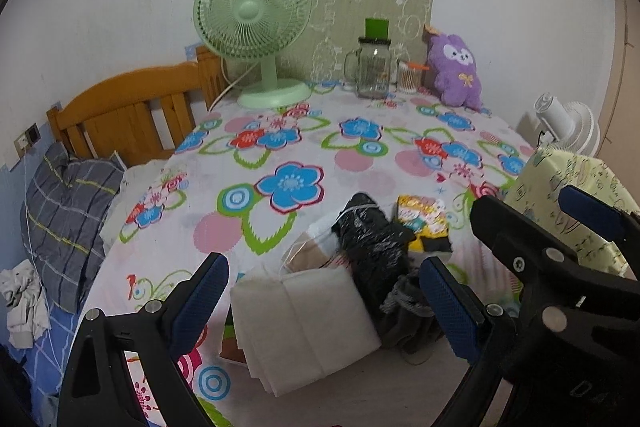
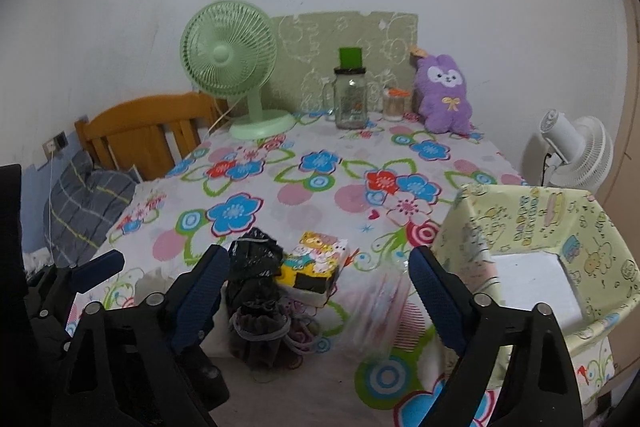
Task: Organize soft objects
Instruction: 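Move the left tool toward the white cloth while the right tool approaches the black bundle, then grasp the folded white cloth with the left tool while the right tool grasps the black mesh bundle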
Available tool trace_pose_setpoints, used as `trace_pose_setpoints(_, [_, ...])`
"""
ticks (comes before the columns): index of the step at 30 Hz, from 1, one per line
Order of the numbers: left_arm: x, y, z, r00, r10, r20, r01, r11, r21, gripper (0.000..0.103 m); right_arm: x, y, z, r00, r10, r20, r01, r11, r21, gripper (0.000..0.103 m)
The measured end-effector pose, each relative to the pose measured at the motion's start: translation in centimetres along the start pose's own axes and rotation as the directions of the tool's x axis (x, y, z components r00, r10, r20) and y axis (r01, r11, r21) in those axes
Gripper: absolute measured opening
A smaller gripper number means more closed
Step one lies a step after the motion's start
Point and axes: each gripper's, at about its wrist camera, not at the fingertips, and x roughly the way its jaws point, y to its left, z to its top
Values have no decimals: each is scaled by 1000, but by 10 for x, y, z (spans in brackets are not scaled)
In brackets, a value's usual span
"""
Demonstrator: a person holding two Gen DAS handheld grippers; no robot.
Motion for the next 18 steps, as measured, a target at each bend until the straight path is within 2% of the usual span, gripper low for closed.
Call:
trace_pose_setpoints(14, [37,14,-11,994,1,-106,-5,999,-36,97,45,18,-9,991,45,-123,-49,998,-31,87])
trace_pose_setpoints(18, [44,14,-13,992,-6,-126,1,999,-40,97,59,22,-13,984,66,-167,-72,997,-30,78])
